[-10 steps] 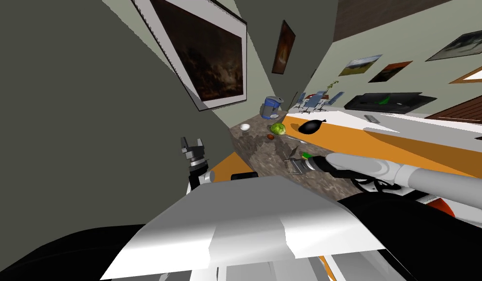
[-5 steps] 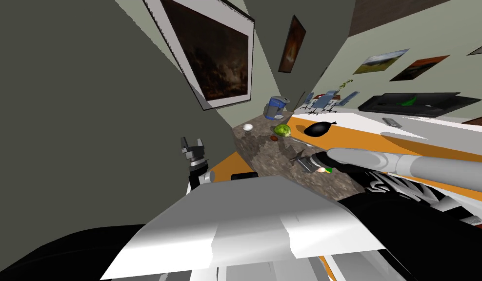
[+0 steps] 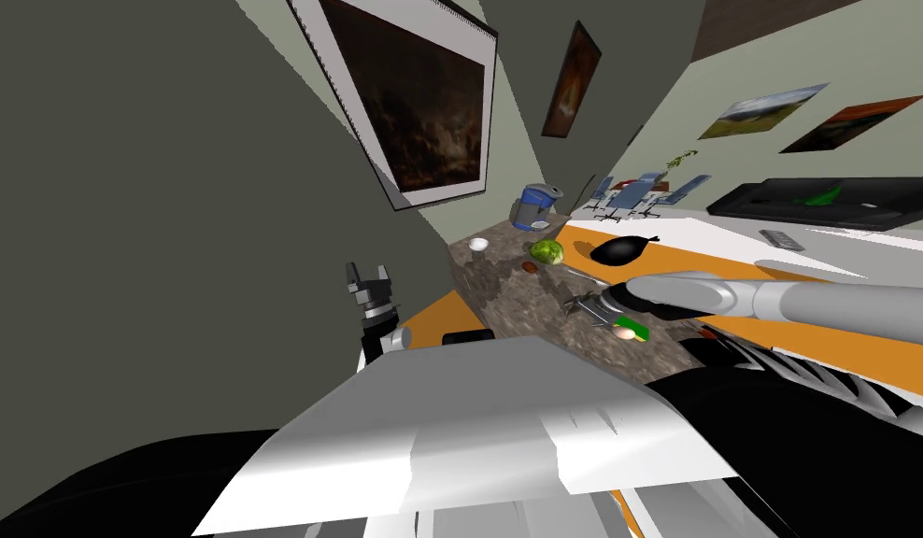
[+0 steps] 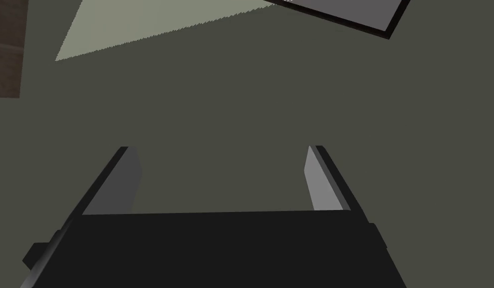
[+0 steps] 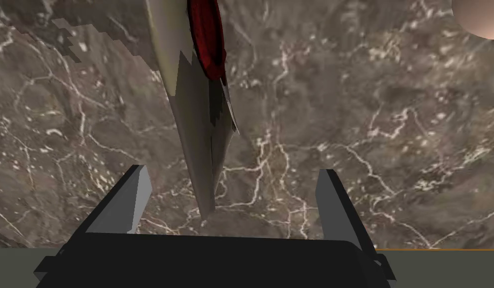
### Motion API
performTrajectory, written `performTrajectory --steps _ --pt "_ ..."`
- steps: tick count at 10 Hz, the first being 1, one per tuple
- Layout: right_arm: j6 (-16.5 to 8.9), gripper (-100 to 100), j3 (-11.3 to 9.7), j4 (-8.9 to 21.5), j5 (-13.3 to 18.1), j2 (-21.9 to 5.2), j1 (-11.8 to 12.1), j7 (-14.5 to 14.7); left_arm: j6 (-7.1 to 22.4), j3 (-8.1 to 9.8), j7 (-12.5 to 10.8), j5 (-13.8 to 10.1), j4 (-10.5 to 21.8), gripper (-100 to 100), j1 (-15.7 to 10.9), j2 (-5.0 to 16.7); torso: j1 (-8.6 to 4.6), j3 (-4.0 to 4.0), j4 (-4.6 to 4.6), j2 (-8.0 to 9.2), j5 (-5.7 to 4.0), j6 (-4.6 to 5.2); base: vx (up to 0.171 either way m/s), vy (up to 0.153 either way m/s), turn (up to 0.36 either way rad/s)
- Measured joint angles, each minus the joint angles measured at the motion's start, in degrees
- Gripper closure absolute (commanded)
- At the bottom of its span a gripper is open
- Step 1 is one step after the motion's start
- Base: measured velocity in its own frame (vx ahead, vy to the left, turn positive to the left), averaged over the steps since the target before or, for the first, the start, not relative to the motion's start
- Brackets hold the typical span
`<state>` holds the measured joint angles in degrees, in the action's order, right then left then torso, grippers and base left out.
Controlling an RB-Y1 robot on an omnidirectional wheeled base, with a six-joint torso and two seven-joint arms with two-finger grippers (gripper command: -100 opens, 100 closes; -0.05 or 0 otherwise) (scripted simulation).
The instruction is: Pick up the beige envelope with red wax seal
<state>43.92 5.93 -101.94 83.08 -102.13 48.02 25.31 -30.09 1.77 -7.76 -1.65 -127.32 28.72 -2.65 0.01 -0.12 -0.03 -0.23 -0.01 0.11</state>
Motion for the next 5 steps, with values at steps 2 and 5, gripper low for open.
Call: performTrajectory --steps 2,5 --pt "1.2 -100 -0.7 1.7 2.2 -2.4 -1.1 -0.2 0.0 0.00 0.0 0.0 0.0 0 0.0 0.0 -0.01 0.04 0.02 0.07 -0.01 0.03 0.004 -0.002 0.034" --pt "1.1 -100 -3.1 2.9 2.9 -4.7 -2.6 -0.2 0.0 0.00 0.0 0.0 0.0 0 0.0 0.0 0.01 0.05 0.02 0.08 0.00 0.02 0.006 -0.001 0.029"
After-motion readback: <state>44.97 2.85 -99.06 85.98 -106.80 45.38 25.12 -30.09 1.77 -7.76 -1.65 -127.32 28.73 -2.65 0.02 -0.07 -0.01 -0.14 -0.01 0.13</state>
